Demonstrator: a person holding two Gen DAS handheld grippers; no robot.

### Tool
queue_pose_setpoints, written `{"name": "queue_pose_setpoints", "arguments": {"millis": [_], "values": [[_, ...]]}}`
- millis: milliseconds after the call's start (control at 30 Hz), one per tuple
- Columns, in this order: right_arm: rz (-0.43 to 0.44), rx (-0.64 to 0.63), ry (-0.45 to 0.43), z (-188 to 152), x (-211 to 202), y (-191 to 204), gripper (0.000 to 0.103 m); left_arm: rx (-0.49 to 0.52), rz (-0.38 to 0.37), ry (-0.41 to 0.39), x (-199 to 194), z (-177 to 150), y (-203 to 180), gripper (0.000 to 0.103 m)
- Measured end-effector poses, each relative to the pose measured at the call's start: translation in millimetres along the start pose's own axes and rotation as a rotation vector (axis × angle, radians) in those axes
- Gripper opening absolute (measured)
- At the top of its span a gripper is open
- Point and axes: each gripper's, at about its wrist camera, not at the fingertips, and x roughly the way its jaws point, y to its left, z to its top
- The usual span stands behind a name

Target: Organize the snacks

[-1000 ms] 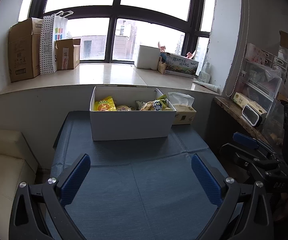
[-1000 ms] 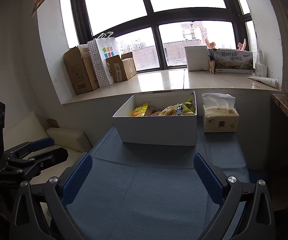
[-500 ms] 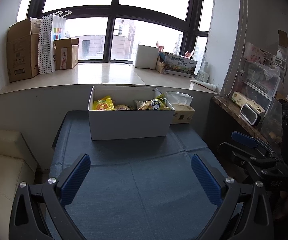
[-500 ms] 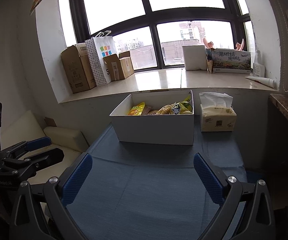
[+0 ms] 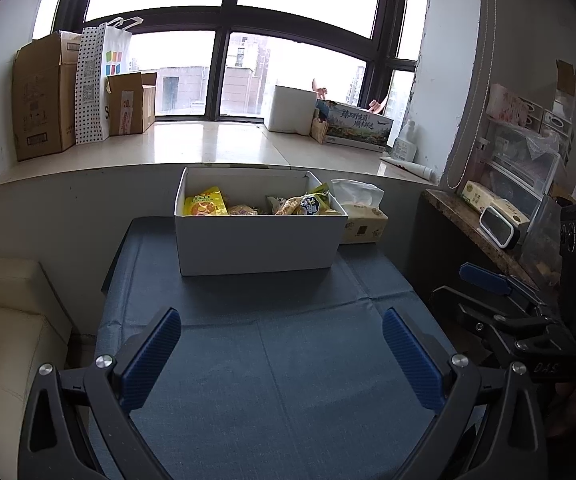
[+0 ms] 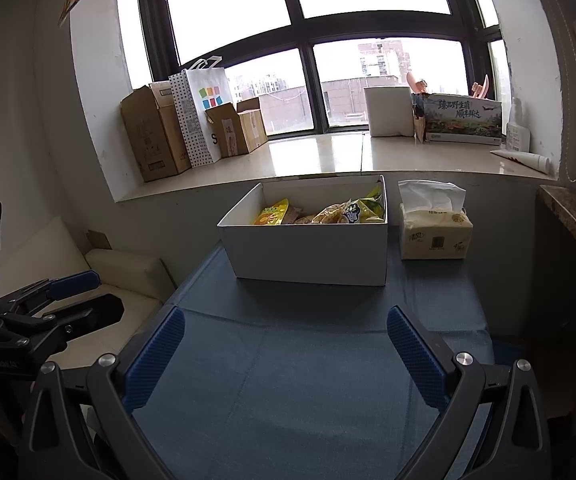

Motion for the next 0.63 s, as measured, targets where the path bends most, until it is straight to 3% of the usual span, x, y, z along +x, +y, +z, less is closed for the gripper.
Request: {"name": "queue_pose_setpoints", "arguments": {"millis": [633], "values": [[-0.002,0.001,0.005,-1.8,1.7,-0.2,0.103,0.021,-0.011,-0.007,0.1,-2.8,-6.3,0.103]]}}
